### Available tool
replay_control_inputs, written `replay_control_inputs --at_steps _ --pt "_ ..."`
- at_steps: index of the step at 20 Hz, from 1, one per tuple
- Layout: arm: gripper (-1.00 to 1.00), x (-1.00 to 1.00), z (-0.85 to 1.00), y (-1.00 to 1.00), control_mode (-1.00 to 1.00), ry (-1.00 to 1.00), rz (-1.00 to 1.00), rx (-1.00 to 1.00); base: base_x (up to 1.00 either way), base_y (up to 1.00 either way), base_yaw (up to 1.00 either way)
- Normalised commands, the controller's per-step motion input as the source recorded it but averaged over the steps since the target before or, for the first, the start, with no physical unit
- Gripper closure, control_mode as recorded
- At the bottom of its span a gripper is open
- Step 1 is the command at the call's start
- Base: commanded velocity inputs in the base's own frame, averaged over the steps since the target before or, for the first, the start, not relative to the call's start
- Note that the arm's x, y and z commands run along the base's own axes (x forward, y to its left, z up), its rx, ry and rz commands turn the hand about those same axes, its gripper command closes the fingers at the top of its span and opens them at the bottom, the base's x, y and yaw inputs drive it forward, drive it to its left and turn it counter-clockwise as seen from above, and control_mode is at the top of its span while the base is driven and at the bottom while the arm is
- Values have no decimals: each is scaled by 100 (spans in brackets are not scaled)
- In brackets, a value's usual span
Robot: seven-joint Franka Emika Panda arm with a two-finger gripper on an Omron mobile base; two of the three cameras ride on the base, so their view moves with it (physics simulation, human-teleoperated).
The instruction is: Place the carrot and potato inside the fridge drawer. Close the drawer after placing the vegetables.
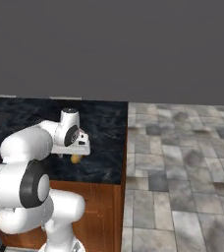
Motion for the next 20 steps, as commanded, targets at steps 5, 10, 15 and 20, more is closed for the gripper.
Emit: replay_control_inputs --at_steps 5,10,15,20 --pt "-100 34 -26 -2 -100 8 0 0 0 0 0" --pt "-100 22 -30 0 -100 10 0 0 0 0 0" --pt "-100 27 -22 0 -100 5 -1 0 0 0 0" --pt "-100 38 -18 7 -100 2 -2 0 0 0 0"
